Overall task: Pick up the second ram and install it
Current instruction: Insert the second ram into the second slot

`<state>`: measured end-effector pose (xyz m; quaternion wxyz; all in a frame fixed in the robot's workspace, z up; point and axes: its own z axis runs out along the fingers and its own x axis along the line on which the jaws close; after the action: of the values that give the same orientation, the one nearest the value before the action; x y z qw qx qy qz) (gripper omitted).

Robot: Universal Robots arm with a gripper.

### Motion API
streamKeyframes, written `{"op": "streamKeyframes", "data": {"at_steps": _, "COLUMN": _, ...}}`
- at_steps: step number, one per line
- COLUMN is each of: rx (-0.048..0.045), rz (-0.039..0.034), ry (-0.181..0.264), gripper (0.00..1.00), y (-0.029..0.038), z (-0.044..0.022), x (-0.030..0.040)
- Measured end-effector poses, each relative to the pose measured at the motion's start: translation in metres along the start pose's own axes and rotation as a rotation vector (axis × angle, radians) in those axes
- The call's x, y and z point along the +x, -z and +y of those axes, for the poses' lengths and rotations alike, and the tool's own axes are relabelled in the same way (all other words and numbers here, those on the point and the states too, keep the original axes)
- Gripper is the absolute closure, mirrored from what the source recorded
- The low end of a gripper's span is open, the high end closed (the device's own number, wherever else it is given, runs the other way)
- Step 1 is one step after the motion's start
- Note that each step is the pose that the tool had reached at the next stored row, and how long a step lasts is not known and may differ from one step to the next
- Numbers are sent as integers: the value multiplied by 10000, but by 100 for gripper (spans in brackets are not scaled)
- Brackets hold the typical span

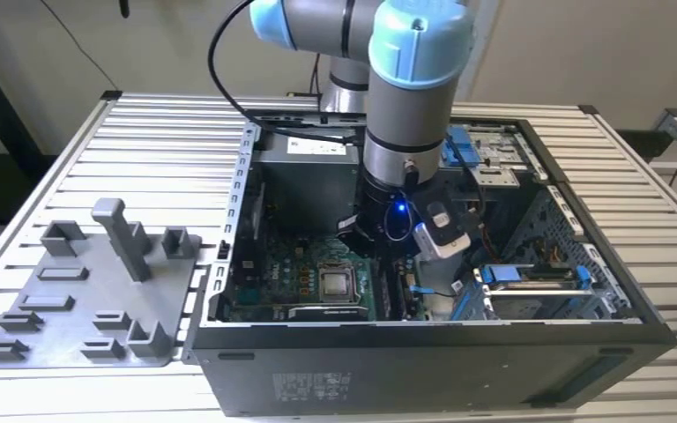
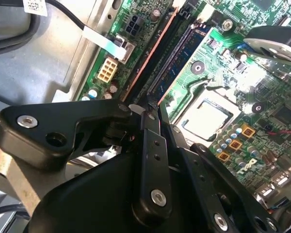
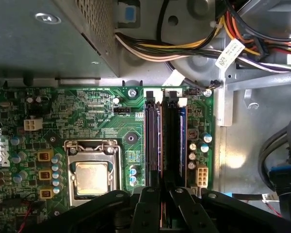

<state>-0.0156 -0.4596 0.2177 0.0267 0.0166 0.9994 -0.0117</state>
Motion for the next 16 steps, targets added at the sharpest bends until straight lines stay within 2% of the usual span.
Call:
{"op": "streamKeyframes", "data": {"at_steps": 5, "rx": -145, "rz": 49, "ry": 13, "gripper": 86, "y": -24, "z": 0, "x": 1}}
{"op": "streamKeyframes", "data": {"at_steps": 7, "rx": -151, "rz": 74, "ry": 13, "gripper": 86, "y": -36, "z": 0, "x": 2}}
{"op": "streamKeyframes", "data": {"at_steps": 16, "rx": -150, "rz": 75, "ry": 26, "gripper": 86, "y": -37, "z": -1, "x": 2}}
